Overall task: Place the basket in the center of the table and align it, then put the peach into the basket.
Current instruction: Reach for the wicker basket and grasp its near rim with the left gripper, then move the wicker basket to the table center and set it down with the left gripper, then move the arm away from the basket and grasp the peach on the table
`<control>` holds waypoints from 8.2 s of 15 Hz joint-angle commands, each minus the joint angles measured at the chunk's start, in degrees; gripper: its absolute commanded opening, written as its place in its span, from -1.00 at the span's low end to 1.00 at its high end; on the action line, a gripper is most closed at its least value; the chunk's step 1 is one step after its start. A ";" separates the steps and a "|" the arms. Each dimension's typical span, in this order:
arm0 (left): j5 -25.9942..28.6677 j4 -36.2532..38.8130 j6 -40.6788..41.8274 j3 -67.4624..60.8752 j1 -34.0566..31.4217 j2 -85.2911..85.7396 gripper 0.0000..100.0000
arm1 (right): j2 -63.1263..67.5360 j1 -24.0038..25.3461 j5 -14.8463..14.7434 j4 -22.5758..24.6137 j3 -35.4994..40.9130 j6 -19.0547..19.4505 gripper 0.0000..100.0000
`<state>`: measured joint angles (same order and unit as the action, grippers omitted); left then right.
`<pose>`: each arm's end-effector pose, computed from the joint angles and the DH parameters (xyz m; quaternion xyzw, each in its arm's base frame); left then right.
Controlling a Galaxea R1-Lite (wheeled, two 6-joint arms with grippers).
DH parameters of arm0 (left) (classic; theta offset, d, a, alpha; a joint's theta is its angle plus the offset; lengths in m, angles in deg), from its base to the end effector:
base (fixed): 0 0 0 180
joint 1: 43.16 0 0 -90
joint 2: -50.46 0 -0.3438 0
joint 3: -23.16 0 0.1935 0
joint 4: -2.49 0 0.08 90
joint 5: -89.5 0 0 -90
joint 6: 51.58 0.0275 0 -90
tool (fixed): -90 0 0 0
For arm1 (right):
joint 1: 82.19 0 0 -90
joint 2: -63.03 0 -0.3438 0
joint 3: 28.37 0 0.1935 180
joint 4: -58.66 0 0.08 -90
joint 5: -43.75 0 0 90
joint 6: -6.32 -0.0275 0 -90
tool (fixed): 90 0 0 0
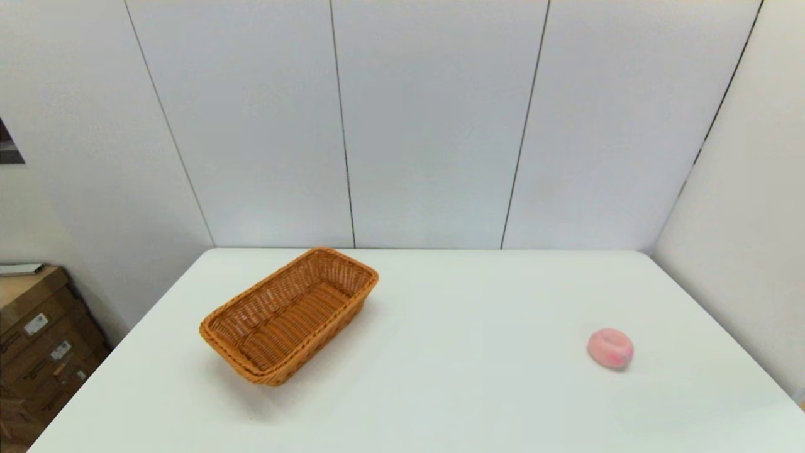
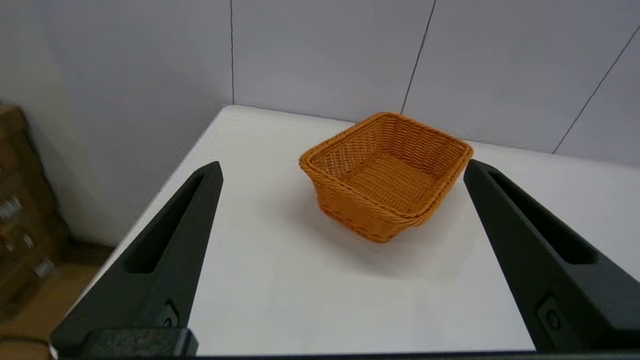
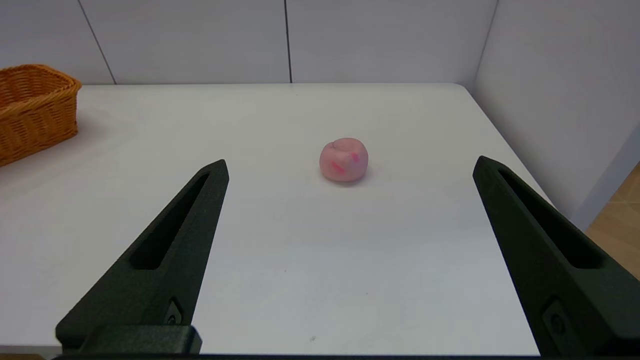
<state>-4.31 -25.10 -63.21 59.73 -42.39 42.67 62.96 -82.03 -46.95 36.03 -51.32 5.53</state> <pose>-0.0636 0.0027 0.1420 -0.1017 -0.0130 0.0253 0.9944 -0.0582 -0.0005 0.0760 0.0069 -0.0034 -0.0047 1.0000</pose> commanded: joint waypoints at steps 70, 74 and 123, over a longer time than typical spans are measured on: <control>14.09 -7.67 -36.09 46.60 25.69 -95.66 -1.00 | -0.01 0.02 -0.08 0.02 0.00 -0.09 1.00; 14.17 -4.07 -33.55 47.48 30.52 -101.81 -1.00 | -0.01 0.02 -0.08 0.02 0.00 -0.09 1.00; 17.69 -22.44 -18.52 52.31 16.02 -55.32 1.00 | -0.01 0.02 -0.08 0.02 0.00 -0.09 1.00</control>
<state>14.45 -43.01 -81.75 112.11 -23.90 -29.91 62.96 -82.03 -47.02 36.03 -51.32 5.44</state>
